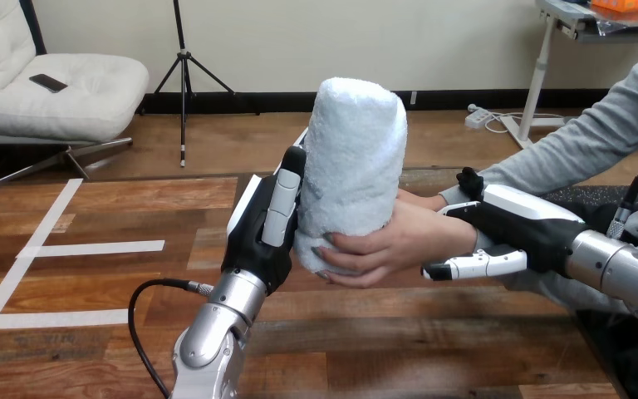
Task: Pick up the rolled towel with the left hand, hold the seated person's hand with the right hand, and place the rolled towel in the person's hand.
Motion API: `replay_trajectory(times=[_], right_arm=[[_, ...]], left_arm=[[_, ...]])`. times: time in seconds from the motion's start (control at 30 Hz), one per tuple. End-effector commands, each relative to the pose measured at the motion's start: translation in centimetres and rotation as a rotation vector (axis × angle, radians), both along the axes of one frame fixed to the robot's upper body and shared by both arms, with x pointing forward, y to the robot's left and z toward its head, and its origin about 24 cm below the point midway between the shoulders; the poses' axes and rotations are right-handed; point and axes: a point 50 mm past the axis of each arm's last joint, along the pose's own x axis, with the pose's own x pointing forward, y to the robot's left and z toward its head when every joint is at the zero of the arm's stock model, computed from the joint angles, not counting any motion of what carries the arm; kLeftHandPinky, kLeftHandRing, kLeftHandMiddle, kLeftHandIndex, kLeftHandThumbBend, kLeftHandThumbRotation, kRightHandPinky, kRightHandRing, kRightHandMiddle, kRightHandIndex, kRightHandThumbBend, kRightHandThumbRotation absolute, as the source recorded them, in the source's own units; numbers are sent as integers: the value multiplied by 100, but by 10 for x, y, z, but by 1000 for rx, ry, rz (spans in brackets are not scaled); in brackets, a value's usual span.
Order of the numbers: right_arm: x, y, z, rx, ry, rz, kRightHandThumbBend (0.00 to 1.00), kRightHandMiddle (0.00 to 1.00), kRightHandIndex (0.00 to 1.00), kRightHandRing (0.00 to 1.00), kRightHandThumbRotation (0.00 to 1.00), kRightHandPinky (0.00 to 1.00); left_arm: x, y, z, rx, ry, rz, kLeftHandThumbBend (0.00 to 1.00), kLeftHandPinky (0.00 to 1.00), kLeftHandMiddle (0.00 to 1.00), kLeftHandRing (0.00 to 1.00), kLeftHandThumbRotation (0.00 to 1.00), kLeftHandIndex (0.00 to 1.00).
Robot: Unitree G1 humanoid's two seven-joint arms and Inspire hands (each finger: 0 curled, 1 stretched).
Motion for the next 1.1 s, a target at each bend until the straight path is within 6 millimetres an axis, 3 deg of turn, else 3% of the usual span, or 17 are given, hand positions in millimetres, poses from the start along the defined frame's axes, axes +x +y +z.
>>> replay_trajectory(times=[0.0, 0.53, 1.07], right_arm=[[1, 3, 13, 30, -56, 31, 100, 75, 77, 74, 95, 66], [-6, 4, 15, 176, -73, 7, 100, 76, 77, 74, 100, 66], [-21, 5, 21, 354, -115, -30, 93, 79, 79, 78, 100, 71]], left_arm=[[2, 4, 19, 9, -103, -8, 100, 100, 98, 100, 100, 95], [-19, 26, 21, 50, -173, 25, 100, 100, 96, 96, 100, 95], [-49, 45, 21, 76, -189, 61, 100, 100, 95, 96, 100, 95]])
